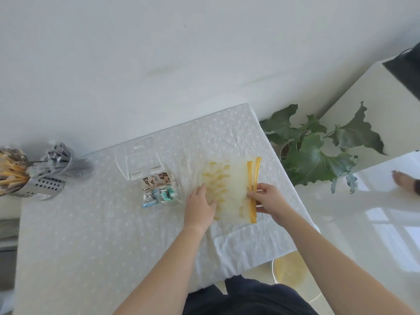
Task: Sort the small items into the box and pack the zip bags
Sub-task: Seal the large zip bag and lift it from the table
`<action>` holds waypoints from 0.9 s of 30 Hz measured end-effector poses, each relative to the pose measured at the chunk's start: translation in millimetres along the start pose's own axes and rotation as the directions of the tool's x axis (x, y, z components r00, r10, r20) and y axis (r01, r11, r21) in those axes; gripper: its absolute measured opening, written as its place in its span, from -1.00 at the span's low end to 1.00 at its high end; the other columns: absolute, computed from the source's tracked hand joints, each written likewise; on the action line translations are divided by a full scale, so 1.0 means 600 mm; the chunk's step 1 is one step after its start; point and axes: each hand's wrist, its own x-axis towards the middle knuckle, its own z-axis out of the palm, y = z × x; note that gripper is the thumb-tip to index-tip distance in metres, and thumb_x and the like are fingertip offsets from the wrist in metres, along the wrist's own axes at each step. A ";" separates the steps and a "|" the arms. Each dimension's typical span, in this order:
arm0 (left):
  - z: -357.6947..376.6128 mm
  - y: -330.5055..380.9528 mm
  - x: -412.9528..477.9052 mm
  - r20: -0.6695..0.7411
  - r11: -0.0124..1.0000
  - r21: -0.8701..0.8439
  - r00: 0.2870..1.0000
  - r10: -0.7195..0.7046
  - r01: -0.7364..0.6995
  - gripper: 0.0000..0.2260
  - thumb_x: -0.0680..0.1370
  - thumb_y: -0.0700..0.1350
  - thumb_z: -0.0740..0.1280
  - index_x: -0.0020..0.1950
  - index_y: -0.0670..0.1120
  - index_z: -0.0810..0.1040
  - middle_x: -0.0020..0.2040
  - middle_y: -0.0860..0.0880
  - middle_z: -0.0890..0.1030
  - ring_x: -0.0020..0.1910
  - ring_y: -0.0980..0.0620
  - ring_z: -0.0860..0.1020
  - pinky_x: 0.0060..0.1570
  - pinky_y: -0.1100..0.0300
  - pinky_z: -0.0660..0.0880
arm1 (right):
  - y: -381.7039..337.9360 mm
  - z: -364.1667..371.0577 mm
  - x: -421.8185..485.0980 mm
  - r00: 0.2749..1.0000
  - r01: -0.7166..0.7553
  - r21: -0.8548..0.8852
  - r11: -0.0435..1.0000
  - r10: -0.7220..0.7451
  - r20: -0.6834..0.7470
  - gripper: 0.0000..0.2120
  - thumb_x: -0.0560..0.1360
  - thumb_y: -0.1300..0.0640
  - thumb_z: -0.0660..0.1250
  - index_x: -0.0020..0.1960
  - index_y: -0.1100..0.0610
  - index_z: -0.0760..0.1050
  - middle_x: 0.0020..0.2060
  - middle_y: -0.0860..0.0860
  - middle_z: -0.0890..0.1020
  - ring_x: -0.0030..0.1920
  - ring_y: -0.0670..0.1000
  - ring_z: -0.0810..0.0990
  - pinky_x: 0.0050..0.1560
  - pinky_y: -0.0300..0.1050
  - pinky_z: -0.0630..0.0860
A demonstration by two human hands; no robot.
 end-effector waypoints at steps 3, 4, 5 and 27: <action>-0.008 -0.009 -0.017 0.023 0.973 -0.222 0.998 -0.051 0.055 -0.38 0.64 0.03 0.40 0.65 -0.07 0.28 0.55 -0.06 0.43 0.54 -0.06 0.39 0.53 0.01 0.33 | 0.015 -0.018 -0.037 0.999 -0.020 0.082 0.996 0.016 0.043 -0.79 0.59 0.21 0.41 0.20 0.22 0.62 0.04 0.19 0.73 -0.01 0.15 0.73 0.04 0.09 0.68; -0.011 -0.010 -0.022 0.064 0.940 -0.325 0.994 -0.087 0.104 -0.37 0.63 0.02 0.43 0.64 -0.07 0.30 0.51 -0.06 0.48 0.48 -0.04 0.46 0.47 0.04 0.39 | 0.022 -0.024 -0.050 0.998 -0.030 0.117 0.993 0.023 0.060 -0.79 0.59 0.21 0.40 0.21 0.22 0.62 0.06 0.19 0.72 -0.01 0.13 0.72 0.06 0.09 0.67; -0.014 -0.013 -0.026 0.121 0.890 -0.426 0.985 -0.122 0.163 -0.36 0.61 0.03 0.46 0.64 -0.06 0.31 0.43 -0.04 0.54 0.37 -0.02 0.54 0.38 0.05 0.46 | 0.030 -0.028 -0.065 0.997 -0.039 0.147 0.988 0.028 0.077 -0.78 0.60 0.21 0.40 0.22 0.22 0.62 0.08 0.19 0.72 0.01 0.13 0.71 0.08 0.09 0.66; 0.008 -0.025 -0.223 0.857 0.661 -0.485 0.461 0.229 0.573 -0.54 0.61 0.01 0.48 0.45 -0.16 0.57 0.38 -0.21 0.62 0.39 -0.24 0.57 0.46 -0.29 0.40 | 0.271 -0.019 -0.401 0.996 0.092 0.757 0.647 -0.070 -0.061 -0.57 0.61 0.21 0.28 0.46 0.24 0.44 0.29 0.28 0.52 0.28 0.31 0.48 0.38 0.33 0.37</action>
